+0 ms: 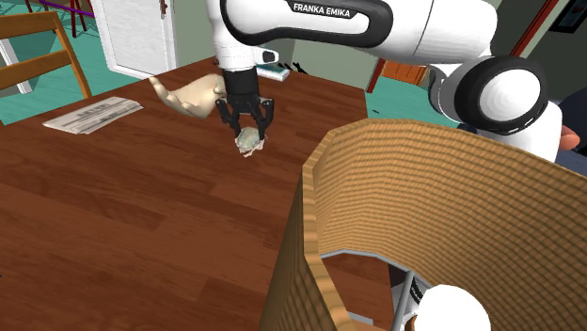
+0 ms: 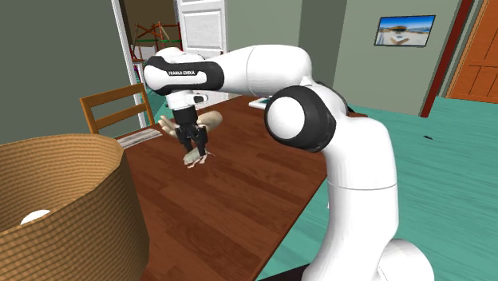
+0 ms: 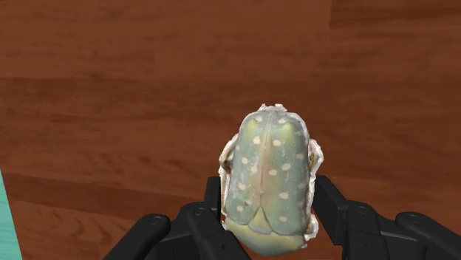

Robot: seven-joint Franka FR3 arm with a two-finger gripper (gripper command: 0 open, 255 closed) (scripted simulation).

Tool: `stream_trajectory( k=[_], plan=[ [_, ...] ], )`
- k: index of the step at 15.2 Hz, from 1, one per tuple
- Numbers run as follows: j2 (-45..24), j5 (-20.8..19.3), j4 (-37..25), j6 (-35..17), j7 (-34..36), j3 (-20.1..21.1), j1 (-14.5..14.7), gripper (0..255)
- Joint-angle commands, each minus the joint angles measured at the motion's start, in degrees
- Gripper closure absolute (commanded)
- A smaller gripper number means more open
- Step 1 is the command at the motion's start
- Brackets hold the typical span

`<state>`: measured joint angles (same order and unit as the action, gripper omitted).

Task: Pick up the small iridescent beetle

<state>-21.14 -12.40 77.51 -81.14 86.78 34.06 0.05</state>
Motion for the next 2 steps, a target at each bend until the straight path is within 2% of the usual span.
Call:
stream_trajectory(
  k=[1, 2],
  plan=[
    [0.04, 0.02, -0.95, 1.00, -0.06, 0.03, 0.11, 255],
    [0.03, 0.02, -0.96, 1.00, -0.06, 0.03, 0.11, 255]
  ],
)
